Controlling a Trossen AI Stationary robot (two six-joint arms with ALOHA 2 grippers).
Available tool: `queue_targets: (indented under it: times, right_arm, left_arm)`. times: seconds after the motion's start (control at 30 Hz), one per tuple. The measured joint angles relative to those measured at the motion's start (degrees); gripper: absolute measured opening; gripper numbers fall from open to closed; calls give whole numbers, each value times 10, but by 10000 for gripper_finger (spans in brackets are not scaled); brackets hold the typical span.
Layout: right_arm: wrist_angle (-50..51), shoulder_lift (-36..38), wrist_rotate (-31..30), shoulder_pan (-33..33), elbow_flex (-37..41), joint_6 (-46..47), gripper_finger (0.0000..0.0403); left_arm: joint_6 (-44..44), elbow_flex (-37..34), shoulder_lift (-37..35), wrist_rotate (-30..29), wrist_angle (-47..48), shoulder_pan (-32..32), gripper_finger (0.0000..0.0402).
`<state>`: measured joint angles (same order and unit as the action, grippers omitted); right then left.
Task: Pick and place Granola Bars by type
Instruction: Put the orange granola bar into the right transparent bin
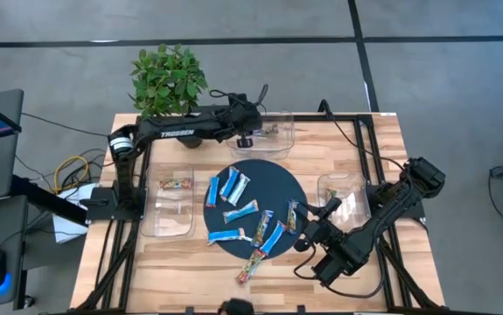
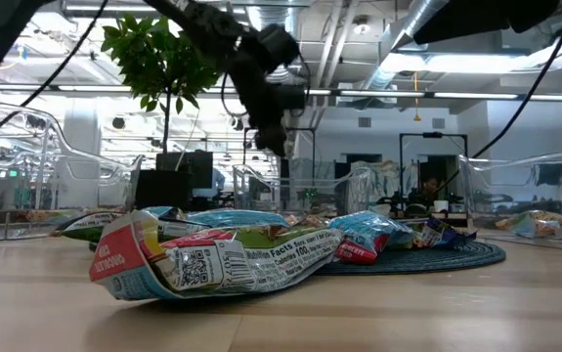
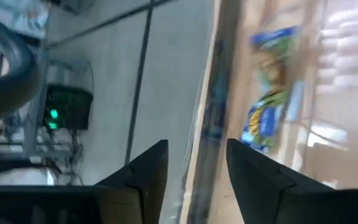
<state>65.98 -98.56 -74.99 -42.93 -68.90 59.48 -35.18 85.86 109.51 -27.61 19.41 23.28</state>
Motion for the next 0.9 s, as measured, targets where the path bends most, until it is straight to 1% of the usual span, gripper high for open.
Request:
queue_targets:
  times: [0.17, 0.27, 0.33, 0.4, 0.53, 0.63, 0.7, 0.77, 0.83, 0.9]
  right_arm:
    - [-7, 0, 15, 15, 0, 0, 120]
    - [-25, 0, 28, 26, 0, -5, 120]
    - [-53, 0, 46, 35, 0, -33, 120]
    - [-99, -1, 71, 43, 0, -80, 120]
    - [-232, -1, 135, 63, 0, -225, 120]
    - [-357, -1, 195, 83, 8, -355, 120]
    - [-452, -1, 246, 99, 27, -443, 120]
    - [-527, -1, 308, 120, 43, -519, 120]
    - [-570, -1, 374, 144, 49, -564, 120]
    - [-593, -1, 431, 172, 49, -585, 120]
  left_arm:
    - [-1, 0, -60, 26, 85, -52, 158]
    - [18, 0, -113, 64, 155, -87, 154]
    - [45, 0, -153, 105, 211, -106, 154]
    - [78, 0, -195, 161, 267, -119, 154]
    - [129, -27, -284, 279, 332, -137, 153]
    - [143, -85, -361, 320, 318, -156, 153]
    - [148, -134, -416, 323, 294, -170, 153]
    - [151, -187, -470, 323, 272, -183, 153]
    - [162, -242, -525, 321, 252, -195, 153]
    - [173, -295, -578, 318, 218, -205, 153]
